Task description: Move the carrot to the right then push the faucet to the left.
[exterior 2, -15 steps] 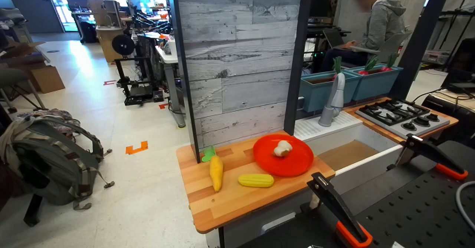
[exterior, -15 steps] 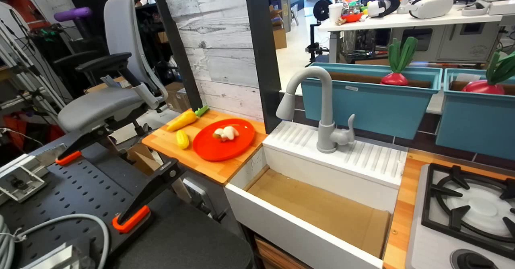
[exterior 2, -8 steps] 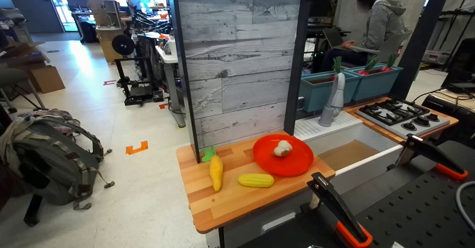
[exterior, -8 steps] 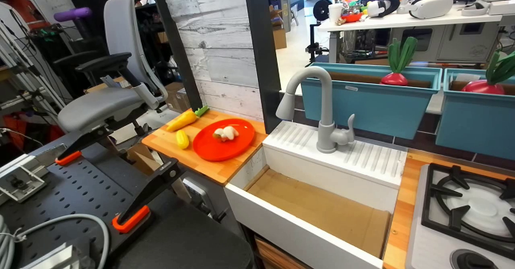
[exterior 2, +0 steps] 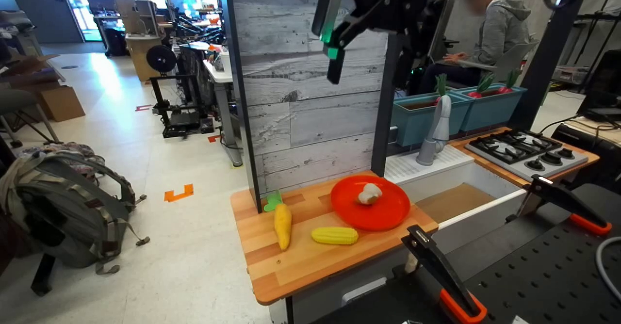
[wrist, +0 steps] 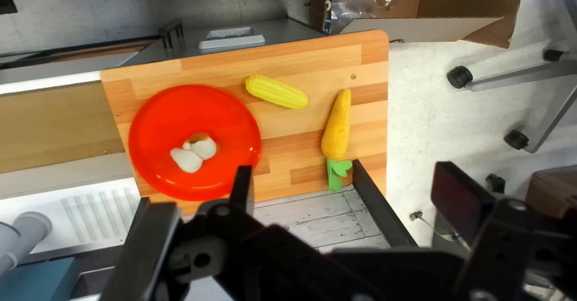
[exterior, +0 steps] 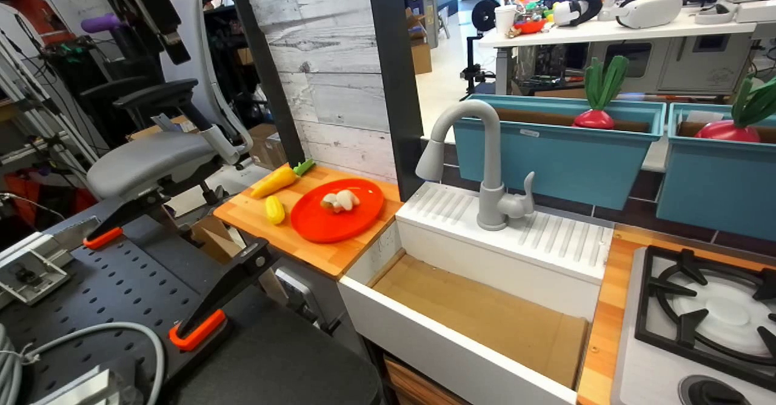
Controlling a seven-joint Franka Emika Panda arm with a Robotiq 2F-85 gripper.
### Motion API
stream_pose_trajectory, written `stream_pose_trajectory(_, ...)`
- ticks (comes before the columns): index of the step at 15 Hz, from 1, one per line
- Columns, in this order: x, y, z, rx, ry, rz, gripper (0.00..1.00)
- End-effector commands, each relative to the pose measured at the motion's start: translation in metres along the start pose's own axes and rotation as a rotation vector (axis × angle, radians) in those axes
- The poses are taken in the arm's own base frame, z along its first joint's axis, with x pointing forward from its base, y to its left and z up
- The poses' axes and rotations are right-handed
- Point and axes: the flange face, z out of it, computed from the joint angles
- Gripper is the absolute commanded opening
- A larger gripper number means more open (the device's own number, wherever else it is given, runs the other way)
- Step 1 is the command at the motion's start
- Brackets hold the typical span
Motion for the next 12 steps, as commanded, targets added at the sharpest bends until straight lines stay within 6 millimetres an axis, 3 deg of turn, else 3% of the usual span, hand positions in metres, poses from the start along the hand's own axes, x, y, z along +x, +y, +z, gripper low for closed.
stream_pose_trajectory(1, 0.025, -0.021, 0.051, 0.042, -0.014, 0.034, 1.0)
stream_pose_trajectory(12, 0.053, -0.048, 0.194, 0.046, 0.007, 0.171, 1.0)
